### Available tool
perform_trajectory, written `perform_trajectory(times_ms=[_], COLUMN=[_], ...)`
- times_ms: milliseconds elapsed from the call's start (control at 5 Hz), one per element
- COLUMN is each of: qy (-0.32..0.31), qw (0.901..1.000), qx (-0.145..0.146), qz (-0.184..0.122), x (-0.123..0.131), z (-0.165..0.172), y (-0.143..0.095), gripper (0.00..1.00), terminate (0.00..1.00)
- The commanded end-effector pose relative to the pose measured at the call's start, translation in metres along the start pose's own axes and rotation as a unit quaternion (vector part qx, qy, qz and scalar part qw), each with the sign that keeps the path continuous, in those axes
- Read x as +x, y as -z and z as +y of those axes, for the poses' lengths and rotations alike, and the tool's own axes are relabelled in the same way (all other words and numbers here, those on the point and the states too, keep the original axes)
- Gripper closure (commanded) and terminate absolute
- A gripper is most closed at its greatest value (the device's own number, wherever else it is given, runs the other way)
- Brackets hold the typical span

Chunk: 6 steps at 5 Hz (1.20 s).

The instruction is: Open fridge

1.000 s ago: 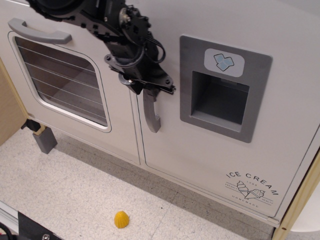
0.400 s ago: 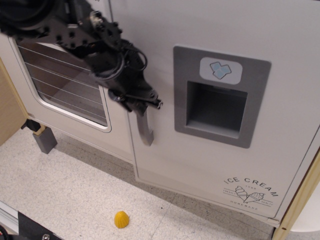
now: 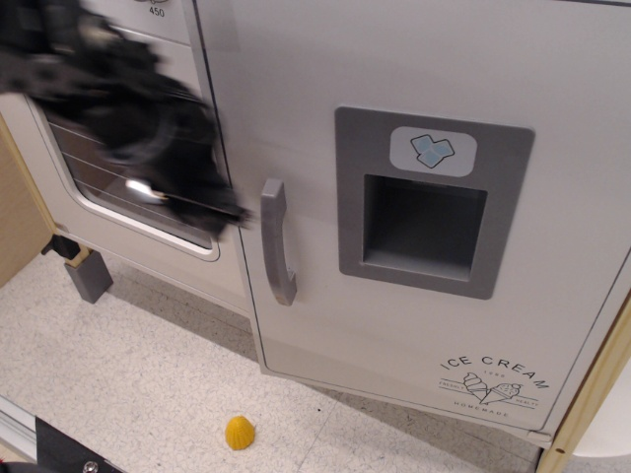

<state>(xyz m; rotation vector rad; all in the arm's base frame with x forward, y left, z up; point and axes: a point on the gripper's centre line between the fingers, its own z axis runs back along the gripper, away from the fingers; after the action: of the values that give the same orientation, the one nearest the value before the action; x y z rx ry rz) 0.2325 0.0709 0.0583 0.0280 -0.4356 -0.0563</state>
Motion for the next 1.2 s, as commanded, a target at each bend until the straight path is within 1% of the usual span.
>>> perform_trajectory(times_ms=[0,200,400,600,800,1000], qy=[-0.044,-0.137,-0.201,-0.241,-0.263,-0.275], qw=[0.9945,0.9817,0.9704,0.9626,0.9605,0.9582], qx=[0.069,0.110,0.110,0.100,0.074,0.058], qz=[0.066,0.074,0.077,0.071,0.053,0.054], x=[-0.006,0.011,0.034,0.058,0.078,0.094], z=[0.054,0.080,0.097,0.100,0.098,0.092], y=[-0.055,-0.063,-0.069,-0.073,-0.079,-0.080], gripper=[0.00,0.00,0.00,0.00,0.00,0.00], terminate=[0.00,0.00,0.00,0.00,0.00,0.00])
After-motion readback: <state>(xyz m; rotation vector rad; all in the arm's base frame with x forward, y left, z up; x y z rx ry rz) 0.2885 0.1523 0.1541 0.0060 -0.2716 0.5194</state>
